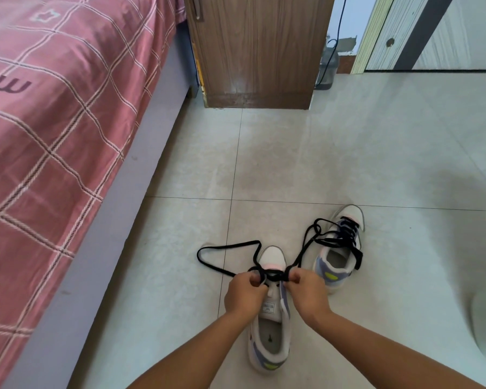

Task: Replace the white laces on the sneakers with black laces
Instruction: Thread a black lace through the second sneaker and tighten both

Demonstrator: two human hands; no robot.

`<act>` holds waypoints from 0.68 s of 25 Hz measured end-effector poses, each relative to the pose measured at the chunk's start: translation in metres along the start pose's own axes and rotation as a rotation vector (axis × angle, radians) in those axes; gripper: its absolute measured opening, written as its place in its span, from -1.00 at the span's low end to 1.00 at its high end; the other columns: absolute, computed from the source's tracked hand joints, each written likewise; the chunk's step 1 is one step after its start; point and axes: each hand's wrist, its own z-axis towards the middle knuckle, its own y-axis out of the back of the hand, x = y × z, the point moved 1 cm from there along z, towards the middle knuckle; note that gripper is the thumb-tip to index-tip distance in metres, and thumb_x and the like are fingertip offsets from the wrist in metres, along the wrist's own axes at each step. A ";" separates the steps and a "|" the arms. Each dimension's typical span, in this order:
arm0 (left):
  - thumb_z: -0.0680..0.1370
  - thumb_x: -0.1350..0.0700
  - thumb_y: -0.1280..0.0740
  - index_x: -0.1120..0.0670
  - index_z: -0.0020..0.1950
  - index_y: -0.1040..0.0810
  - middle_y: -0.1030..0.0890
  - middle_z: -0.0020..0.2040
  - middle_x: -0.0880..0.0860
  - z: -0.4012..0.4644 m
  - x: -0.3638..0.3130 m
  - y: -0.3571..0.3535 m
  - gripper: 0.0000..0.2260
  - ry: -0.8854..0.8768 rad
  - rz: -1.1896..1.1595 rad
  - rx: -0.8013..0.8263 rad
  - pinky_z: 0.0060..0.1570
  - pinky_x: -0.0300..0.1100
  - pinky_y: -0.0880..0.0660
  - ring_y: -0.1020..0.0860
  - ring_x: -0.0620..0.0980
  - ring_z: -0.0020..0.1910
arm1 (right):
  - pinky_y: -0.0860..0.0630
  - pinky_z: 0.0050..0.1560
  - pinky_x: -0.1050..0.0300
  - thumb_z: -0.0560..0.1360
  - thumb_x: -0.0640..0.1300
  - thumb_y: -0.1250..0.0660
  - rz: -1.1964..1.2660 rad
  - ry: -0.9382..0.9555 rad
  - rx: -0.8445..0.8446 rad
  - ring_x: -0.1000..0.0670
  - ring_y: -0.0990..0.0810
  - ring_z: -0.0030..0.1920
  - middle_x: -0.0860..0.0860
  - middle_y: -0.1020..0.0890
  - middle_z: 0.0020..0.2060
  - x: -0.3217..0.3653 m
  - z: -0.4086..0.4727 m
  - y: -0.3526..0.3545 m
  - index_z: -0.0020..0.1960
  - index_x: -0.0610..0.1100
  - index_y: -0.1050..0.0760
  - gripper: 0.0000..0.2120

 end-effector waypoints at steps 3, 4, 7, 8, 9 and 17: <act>0.47 0.09 -0.36 0.02 -0.31 -0.55 -0.64 -0.27 0.01 0.003 0.006 0.000 -0.85 0.064 -0.125 0.004 -0.19 -0.16 -0.44 -0.59 0.01 -0.19 | -0.30 -0.16 0.25 0.46 -0.22 -0.37 0.028 0.027 0.005 0.04 -0.45 -0.17 0.04 -0.40 -0.16 0.002 -0.013 -0.014 -0.22 -0.22 -0.52 -0.89; 0.47 0.07 -0.37 0.02 -0.31 -0.56 -0.64 -0.28 -0.01 0.004 0.008 0.000 -0.84 0.076 -0.162 0.014 -0.16 -0.14 -0.48 -0.59 -0.02 -0.20 | -0.27 -0.16 0.29 0.47 -0.23 -0.36 0.002 0.054 -0.016 0.05 -0.44 -0.15 0.03 -0.41 -0.13 0.004 -0.016 -0.018 -0.17 -0.22 -0.52 -0.94; 0.47 0.05 -0.39 0.04 -0.36 -0.54 -0.59 -0.36 -0.04 0.008 0.012 0.003 -0.79 0.070 -0.219 0.050 -0.16 -0.08 -0.51 -0.52 -0.06 -0.30 | -0.32 -0.21 0.23 0.48 -0.31 -0.25 -0.082 0.127 -0.055 -0.01 -0.51 -0.14 -0.05 -0.55 -0.10 0.003 -0.014 -0.017 0.01 -0.13 -0.46 -0.85; 0.47 0.04 -0.40 0.05 -0.36 -0.55 -0.59 -0.36 -0.02 0.010 0.013 0.005 -0.79 0.071 -0.233 0.061 -0.16 -0.05 -0.53 -0.52 -0.05 -0.31 | -0.34 -0.24 0.19 0.47 -0.31 -0.26 -0.142 0.163 -0.029 -0.04 -0.54 -0.14 -0.06 -0.57 -0.11 0.006 -0.015 -0.013 0.08 -0.11 -0.42 -0.79; 0.47 0.03 -0.40 0.05 -0.35 -0.56 -0.60 -0.36 -0.02 0.011 0.014 0.006 -0.79 0.074 -0.244 0.080 -0.16 -0.04 -0.54 -0.53 -0.05 -0.30 | -0.36 -0.30 0.15 0.43 -0.27 -0.33 -0.288 0.243 0.001 -0.07 -0.55 -0.17 -0.07 -0.57 -0.14 0.008 -0.013 -0.011 0.09 -0.09 -0.42 -0.74; 0.48 0.25 -0.33 0.10 -0.37 -0.52 -0.53 -0.35 0.06 0.017 0.013 0.015 -0.79 0.109 -0.285 0.163 -0.12 -0.02 -0.56 -0.48 -0.01 -0.29 | -0.49 -0.16 -0.01 0.32 -0.30 -0.45 -0.913 0.479 0.118 -0.18 -0.51 0.03 -0.18 -0.50 0.03 0.032 -0.006 -0.010 -0.02 -0.25 -0.54 -0.75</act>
